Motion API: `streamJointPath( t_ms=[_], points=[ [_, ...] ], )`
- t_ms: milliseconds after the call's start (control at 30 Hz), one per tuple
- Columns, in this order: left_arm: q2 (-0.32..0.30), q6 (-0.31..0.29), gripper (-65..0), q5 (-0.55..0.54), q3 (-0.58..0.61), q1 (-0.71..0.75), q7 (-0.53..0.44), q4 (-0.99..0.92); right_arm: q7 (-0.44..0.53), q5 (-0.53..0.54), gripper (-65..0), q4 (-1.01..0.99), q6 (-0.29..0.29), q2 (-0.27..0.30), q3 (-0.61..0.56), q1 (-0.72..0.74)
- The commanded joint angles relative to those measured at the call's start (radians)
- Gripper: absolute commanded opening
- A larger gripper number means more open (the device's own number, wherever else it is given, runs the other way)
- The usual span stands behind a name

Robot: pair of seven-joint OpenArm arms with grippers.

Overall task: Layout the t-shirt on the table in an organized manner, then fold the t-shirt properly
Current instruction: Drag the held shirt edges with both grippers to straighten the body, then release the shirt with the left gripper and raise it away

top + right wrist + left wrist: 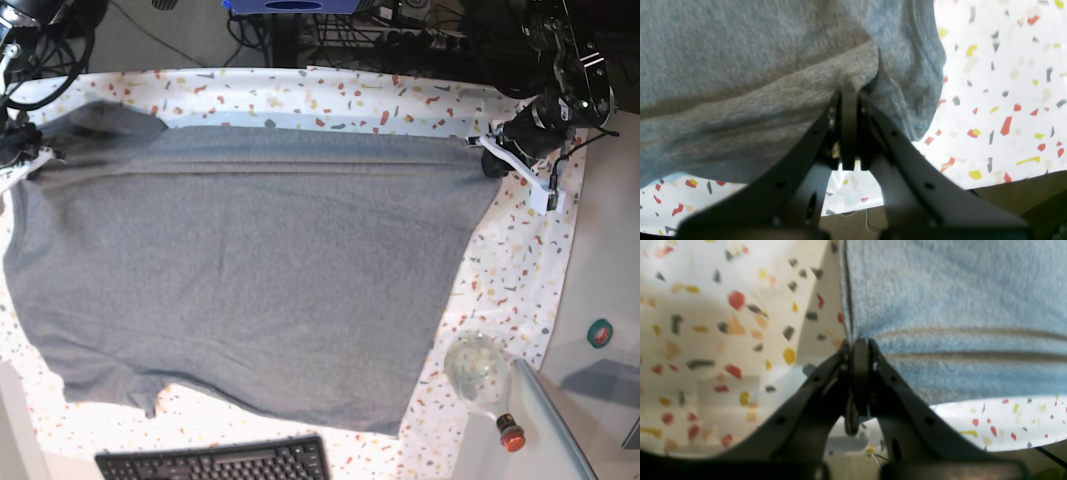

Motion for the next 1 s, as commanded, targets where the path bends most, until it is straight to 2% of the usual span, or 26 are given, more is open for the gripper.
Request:
streamJointPath(
  t_ms=[0, 267, 400, 533, 700, 967],
  points=[
    [-0.011, 0.004, -65.0, -0.003, -0.006, -0.023, -0.012, 0.021, 0.020, 0.001, -65.0, 0.017, -0.005, 0.024, 0.005, 0.014],
    [-0.007, 0.004, -65.0, -0.003, 0.000, -0.151, -0.009, -0.017, 0.013, -0.001, -65.0, 0.014, -0.005, 0.028, 0.004, 0.067],
    [-0.010, 0.004, -65.0, -0.003, 0.076, -0.215, -0.009, -0.082, 0.012, -0.001, -65.0, -0.020, -0.005, 0.030, 0.004, 0.113],
    [-0.007, 0.006, -65.0, -0.003, 0.131, -0.277, -0.014, -0.143, 0.013, -0.001, -65.0, -0.112, -0.005, 0.058, 0.004, 0.172],
    [-0.005, 0.115, -65.0, -0.003, 0.142, -0.335, -0.017, -0.189, 0.021, -0.001, -65.0, -0.176, -0.005, 0.091, 0.004, 0.201],
    [-0.005, 0.116, -65.0, -0.003, 0.143, -0.410, -0.018, -0.275, 0.064, -0.001, -65.0, -0.270, -0.005, 0.117, 0.004, 0.261]
  ],
)
